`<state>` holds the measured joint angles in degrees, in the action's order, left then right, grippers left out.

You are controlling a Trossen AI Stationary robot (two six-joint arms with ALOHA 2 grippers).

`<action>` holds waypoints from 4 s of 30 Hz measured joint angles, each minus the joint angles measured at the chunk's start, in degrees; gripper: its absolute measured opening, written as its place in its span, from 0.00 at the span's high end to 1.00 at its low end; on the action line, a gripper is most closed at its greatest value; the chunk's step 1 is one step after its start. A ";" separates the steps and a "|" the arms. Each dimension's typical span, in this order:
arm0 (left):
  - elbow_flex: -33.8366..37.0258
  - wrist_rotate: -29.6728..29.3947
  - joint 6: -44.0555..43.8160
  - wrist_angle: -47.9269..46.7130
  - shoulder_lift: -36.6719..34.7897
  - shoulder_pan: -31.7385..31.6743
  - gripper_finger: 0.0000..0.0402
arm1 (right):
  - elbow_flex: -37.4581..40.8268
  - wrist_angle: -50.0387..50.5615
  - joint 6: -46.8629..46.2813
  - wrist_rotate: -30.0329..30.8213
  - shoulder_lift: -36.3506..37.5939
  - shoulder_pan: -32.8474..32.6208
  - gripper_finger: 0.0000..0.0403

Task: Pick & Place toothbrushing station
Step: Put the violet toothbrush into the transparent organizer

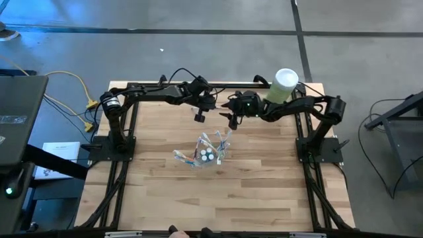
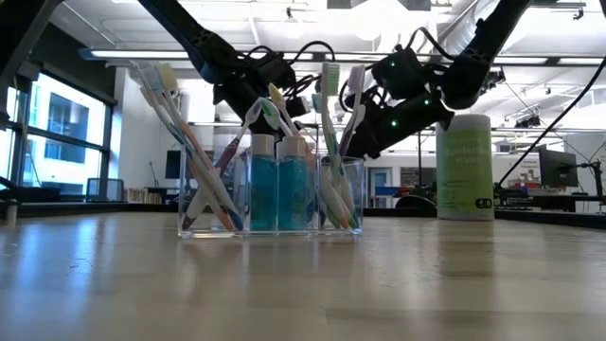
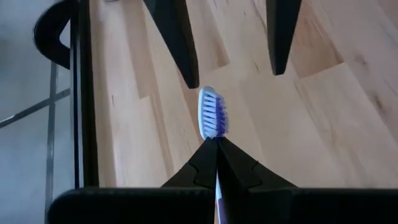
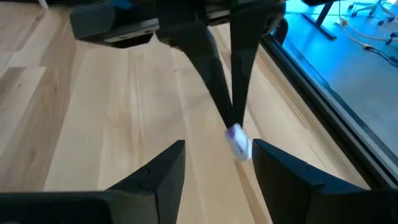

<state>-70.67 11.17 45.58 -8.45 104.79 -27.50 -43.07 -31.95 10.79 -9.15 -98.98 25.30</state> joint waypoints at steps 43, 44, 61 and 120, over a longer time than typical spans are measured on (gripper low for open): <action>-0.02 2.21 -0.15 4.50 0.00 2.98 1.00 | 0.02 2.10 3.04 -4.37 0.06 0.37 0.80; -0.02 2.23 -0.17 4.50 0.00 2.99 1.00 | 0.02 2.10 3.08 -4.31 0.06 0.37 0.83; 0.00 0.14 -3.48 5.33 0.00 3.86 0.99 | 0.07 2.27 4.50 -4.06 0.08 0.36 0.95; 0.07 -6.47 -37.14 -26.65 -32.76 -2.52 0.99 | -29.70 86.94 -21.14 39.07 22.46 -51.60 0.96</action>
<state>-70.61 4.71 8.44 -35.09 72.03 -30.02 -72.77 54.99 -10.36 29.93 -76.52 -26.31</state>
